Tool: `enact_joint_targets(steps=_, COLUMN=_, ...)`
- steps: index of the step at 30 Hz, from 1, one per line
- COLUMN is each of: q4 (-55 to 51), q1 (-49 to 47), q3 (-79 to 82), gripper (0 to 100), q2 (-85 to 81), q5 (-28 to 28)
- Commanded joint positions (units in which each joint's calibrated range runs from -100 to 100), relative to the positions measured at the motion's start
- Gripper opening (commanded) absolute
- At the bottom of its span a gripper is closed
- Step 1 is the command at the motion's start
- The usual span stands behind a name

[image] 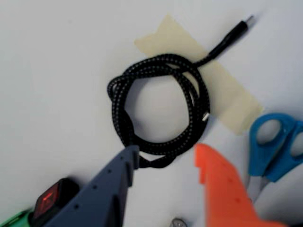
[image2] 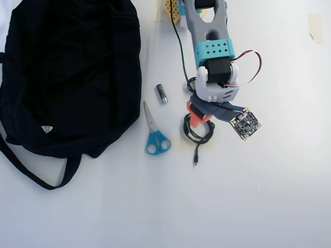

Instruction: Put the cable into the black bag

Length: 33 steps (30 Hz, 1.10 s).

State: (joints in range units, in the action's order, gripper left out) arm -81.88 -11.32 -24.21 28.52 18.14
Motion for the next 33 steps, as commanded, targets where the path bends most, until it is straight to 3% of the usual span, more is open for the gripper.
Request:
enact_joint_targets(steps=1, q4=1.26, q1=0.02, q3=-3.1, gripper=19, q2=-0.22, q5=-0.05)
enact_joint_targets(steps=16, q4=1.69, q1=0.62, q3=-12.62, gripper=20, q2=9.32, q5=-2.36)
enact_joint_targets(steps=24, q4=1.69, q1=1.44, q3=-12.71, gripper=35, q2=10.24, q5=-2.47)
enact_joint_targets(steps=33, q4=1.61, q1=1.74, q3=-12.62, gripper=37, q2=12.73, q5=-3.04)
